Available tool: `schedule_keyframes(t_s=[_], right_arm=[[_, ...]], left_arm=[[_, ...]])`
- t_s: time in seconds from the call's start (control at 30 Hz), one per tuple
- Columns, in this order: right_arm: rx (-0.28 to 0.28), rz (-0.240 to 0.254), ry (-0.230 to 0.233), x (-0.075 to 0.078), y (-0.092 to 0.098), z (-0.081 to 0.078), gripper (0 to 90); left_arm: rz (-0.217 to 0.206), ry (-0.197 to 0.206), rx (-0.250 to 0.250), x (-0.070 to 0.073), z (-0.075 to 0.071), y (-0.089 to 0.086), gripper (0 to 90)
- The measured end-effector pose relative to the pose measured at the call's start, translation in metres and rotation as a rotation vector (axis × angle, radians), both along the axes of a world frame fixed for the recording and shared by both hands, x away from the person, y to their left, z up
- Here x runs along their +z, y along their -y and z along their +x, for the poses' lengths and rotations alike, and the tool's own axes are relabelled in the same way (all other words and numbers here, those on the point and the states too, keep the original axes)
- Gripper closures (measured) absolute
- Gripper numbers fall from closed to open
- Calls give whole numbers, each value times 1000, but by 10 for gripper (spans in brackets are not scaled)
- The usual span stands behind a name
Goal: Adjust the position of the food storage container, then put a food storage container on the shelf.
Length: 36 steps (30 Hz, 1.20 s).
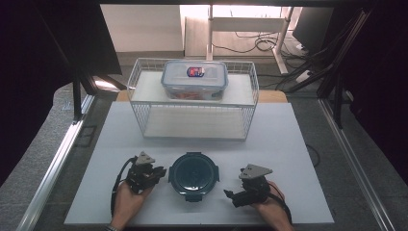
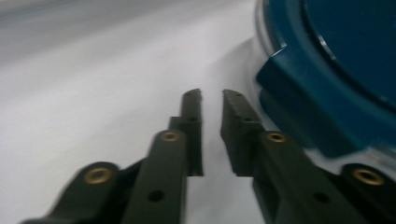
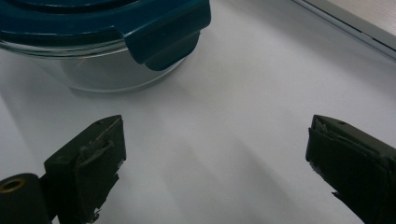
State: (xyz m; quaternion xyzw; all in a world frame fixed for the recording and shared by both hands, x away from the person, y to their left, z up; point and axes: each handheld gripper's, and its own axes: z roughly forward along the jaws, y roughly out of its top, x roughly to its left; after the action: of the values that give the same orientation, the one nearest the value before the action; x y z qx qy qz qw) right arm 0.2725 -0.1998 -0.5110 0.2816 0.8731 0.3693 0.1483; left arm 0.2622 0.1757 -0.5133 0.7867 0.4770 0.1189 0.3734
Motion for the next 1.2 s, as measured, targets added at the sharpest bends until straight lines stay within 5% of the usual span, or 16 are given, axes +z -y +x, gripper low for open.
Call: schedule_keyframes(t_s=[0.23, 0.37, 0.47, 0.57, 0.67, 1.2], right_arm=[[-1, 12, 11, 2, 1, -1, 47], [-1, 20, 10, 3, 1, -2, 46], [-2, 27, 8, 3, 1, -2, 46], [-2, 29, 3, 2, 1, -2, 45], [0, 29, 0, 2, 1, -2, 44], [-4, 75, -19, 2, 4, 2, 3]], left_arm=[[-91, 27, -43, 4, -18, -28, 477], [-102, 64, -78, -2, -26, -30, 238], [-118, 82, -107, -3, -34, -29, 167], [-114, 78, -159, -4, -40, -29, 130], [-75, 85, -160, -8, -44, -30, 106], [-108, 122, -136, -14, -42, -37, 35]])
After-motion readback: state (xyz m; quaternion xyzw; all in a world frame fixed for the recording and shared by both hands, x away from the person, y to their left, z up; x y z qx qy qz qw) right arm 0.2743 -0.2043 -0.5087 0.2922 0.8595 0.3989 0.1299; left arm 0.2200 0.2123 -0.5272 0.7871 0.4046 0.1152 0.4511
